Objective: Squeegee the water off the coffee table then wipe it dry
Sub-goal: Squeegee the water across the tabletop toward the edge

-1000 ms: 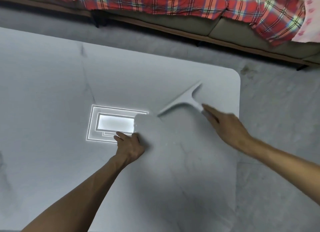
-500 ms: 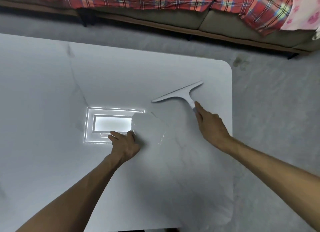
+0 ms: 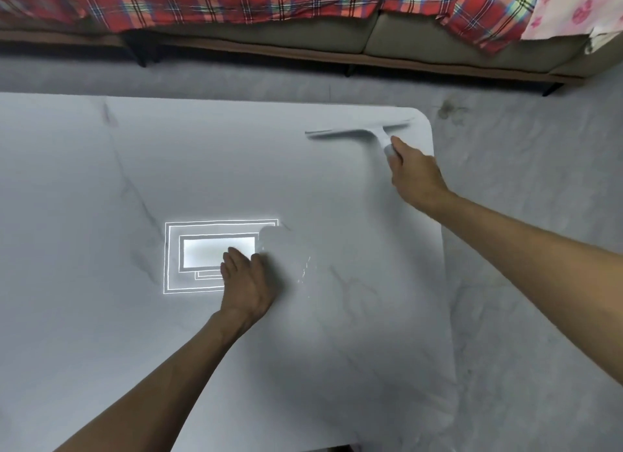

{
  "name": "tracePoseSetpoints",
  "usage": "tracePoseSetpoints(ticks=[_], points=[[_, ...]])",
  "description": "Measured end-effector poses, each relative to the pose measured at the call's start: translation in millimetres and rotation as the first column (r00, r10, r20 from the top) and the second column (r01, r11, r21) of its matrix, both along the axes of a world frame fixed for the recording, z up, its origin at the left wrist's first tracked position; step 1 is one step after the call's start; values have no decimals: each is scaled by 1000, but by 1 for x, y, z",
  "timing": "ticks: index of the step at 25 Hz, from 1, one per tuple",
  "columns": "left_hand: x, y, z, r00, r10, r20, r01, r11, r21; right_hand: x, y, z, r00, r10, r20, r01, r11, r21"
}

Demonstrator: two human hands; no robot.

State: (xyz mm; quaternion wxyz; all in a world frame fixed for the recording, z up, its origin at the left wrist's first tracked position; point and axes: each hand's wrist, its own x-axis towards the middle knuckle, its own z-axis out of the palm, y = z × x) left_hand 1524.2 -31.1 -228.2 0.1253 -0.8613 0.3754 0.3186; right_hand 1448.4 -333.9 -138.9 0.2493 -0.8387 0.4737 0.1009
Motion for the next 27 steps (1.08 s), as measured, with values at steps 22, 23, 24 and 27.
tracePoseSetpoints(ticks=[22,23,24,27], points=[[-4,-67,-17,968,112,-225,-113,994,11,-24,-58,-21,993,-34,-112,19,991,-134],[-5,-65,-18,973,99,-210,-102,995,-4,-20,-59,-25,992,-53,-111,39,991,-126],[-6,-62,-19,975,90,-203,-95,995,-15,-20,-54,-27,992,-50,-113,36,993,-116],[-8,-55,-19,978,58,-201,-70,996,-53,-52,-16,-25,990,-36,-139,30,998,-46]])
